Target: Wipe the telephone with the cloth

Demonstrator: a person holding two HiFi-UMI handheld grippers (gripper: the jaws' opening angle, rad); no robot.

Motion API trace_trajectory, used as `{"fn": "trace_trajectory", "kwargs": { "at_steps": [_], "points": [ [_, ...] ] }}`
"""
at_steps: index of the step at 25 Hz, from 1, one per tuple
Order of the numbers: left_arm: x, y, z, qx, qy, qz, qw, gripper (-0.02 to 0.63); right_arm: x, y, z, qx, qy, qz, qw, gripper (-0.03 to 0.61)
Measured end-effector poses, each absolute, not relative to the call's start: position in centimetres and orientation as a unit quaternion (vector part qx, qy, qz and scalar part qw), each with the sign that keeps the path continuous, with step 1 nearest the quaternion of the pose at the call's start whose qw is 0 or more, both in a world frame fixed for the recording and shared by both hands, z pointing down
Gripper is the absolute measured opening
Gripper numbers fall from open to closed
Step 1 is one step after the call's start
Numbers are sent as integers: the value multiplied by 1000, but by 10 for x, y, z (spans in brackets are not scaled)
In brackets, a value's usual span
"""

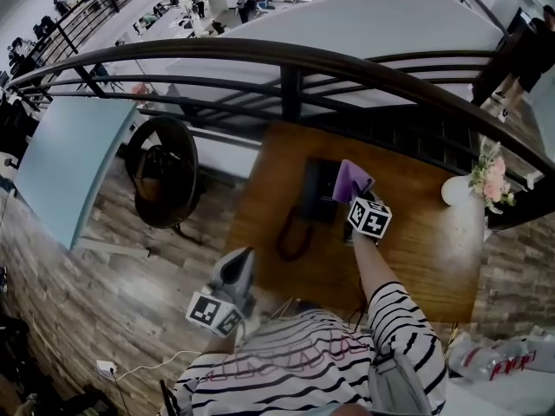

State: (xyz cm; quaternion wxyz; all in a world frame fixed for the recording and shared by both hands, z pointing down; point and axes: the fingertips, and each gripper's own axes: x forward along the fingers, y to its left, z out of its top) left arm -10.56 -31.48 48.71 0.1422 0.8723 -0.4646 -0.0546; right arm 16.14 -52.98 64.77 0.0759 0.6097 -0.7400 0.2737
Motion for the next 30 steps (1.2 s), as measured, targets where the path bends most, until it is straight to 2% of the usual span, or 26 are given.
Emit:
{"fn": "trace_trajectory", "kwargs": {
  "at_steps": [10,16,22,30],
  "points": [
    [-99,-308,485,876,-457,-56,142,2,144,-508,622,585,-763,272,35,34],
    [-110,-300,487,869,-473,-55,136,2,77,-493,608,517,-811,272,25,34],
    [-128,-295,486,856,-495,-53,139,2,11,-491,630,468,-830,301,40,34],
    [-131,-290,486,852,-502,-49,140,2,32,-502,655,502,-804,311,71,34]
  ]
}}
